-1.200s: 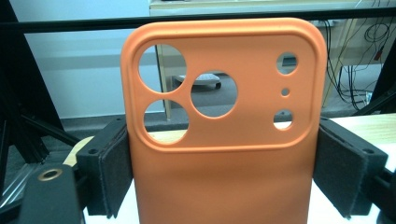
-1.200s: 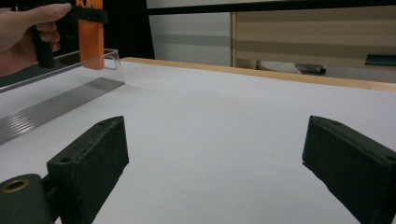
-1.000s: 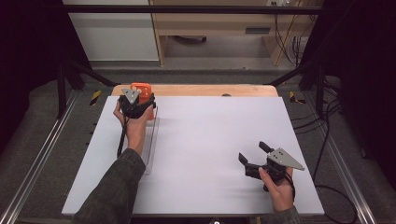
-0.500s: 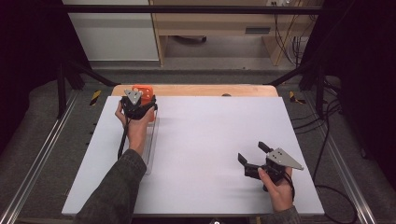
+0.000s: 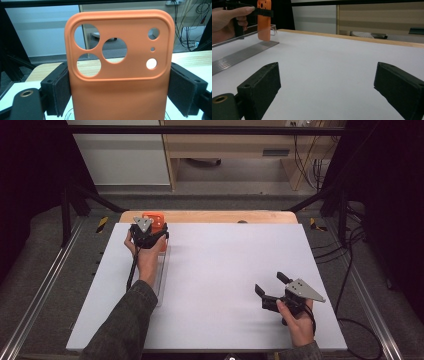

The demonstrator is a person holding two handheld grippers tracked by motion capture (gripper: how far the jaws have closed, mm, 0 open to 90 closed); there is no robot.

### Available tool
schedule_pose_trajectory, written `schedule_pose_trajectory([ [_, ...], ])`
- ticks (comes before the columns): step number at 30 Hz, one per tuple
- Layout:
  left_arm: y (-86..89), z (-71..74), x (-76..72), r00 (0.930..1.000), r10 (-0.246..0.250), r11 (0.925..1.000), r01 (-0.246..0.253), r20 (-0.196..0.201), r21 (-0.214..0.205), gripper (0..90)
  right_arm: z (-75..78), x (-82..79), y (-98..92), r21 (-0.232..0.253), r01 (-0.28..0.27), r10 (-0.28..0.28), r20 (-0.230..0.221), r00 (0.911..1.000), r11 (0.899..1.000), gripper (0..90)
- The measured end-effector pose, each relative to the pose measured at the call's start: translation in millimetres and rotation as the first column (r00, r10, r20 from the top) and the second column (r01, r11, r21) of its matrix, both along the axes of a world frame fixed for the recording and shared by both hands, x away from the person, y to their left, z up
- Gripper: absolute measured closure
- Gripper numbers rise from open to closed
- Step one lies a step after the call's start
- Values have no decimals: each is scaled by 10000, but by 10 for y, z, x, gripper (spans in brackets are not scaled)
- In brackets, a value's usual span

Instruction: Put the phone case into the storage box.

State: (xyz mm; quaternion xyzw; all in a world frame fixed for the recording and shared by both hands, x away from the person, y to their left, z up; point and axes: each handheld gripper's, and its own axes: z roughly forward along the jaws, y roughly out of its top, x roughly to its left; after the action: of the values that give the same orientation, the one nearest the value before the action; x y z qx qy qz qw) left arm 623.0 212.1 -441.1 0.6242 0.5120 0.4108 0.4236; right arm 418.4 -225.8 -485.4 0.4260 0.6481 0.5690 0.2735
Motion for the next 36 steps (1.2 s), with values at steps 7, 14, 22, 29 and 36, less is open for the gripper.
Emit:
schedule_pose_trajectory([
  [7, 2, -11, 1, 10000, 7, 10000, -8, -93, -55, 155, 1, -2, 2, 20, -16, 16, -23, 10000, 10000, 69],
  [14, 12, -24, 8, 9998, 69, 9999, -70, -196, -93, 154, -1, -1, 4, 16, -24, 24, -44, 10000, 10000, 69],
  [22, 11, -34, 13, 9995, 63, 9999, -67, -300, -107, 154, 0, -1, 3, 34, -24, 24, -50, 10000, 10000, 68],
  [29, 6, -39, 12, 9993, 20, 9999, -24, -369, -107, 154, -4, 0, 9, 67, -50, 50, -72, 10000, 10000, 67],
  [36, 12, -36, 12, 9992, 55, 9998, -62, -390, -178, 154, -3, 0, 12, 82, -47, 48, -81, 10000, 10000, 67],
])
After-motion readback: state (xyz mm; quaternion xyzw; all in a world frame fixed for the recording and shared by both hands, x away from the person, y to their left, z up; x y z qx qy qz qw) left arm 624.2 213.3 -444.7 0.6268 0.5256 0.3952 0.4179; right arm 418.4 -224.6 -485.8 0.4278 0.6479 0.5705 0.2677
